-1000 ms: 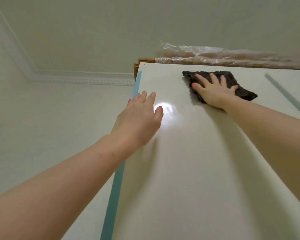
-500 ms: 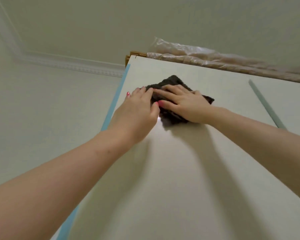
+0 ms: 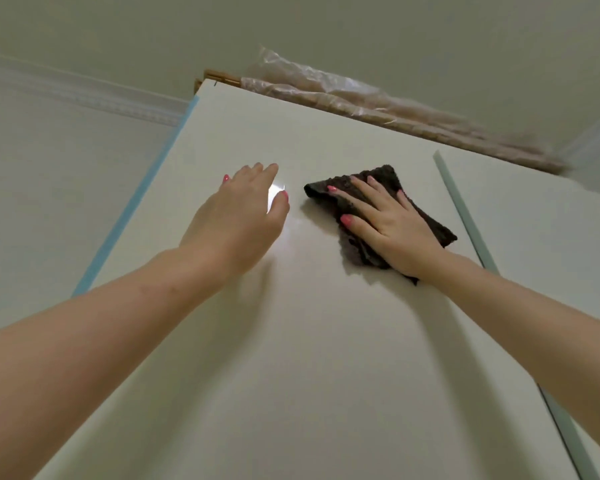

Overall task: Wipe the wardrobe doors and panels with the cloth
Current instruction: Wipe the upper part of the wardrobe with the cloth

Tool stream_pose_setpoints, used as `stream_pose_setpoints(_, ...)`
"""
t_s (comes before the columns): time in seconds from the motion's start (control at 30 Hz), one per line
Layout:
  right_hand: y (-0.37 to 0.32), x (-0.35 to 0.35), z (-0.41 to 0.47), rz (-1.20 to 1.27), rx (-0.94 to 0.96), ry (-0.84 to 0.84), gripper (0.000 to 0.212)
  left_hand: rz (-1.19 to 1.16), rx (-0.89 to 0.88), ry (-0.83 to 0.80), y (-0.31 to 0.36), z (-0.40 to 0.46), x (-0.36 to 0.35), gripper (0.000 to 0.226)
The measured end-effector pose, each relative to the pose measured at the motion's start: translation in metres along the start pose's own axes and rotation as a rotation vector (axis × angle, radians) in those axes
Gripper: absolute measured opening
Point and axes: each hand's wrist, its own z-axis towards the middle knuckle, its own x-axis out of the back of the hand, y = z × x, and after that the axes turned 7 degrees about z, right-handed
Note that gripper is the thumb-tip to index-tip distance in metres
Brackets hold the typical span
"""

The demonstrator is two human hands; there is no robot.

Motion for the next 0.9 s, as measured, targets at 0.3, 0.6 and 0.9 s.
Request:
stream_pose_setpoints(0.3, -0.01, -0.011, 0.033, 0.128, -0.977, 0.267, 0.053, 0.038, -0.006, -0.043, -0.011, -0.014, 0.004, 0.048)
stream_pose_setpoints(0.6, -0.053, -0.017, -0.017, 0.036, 0.025, 0.009, 0.048, -0.066, 0.03, 0.014, -0.003, -0.015, 0.008, 0.046)
stream_pose_setpoints(0.9, 0.011, -0.006, -0.006, 0.179, -1.113, 0.294, 0.053, -0.031, -0.017, -0.068, -0.02, -0.038, 0.034, 0.048)
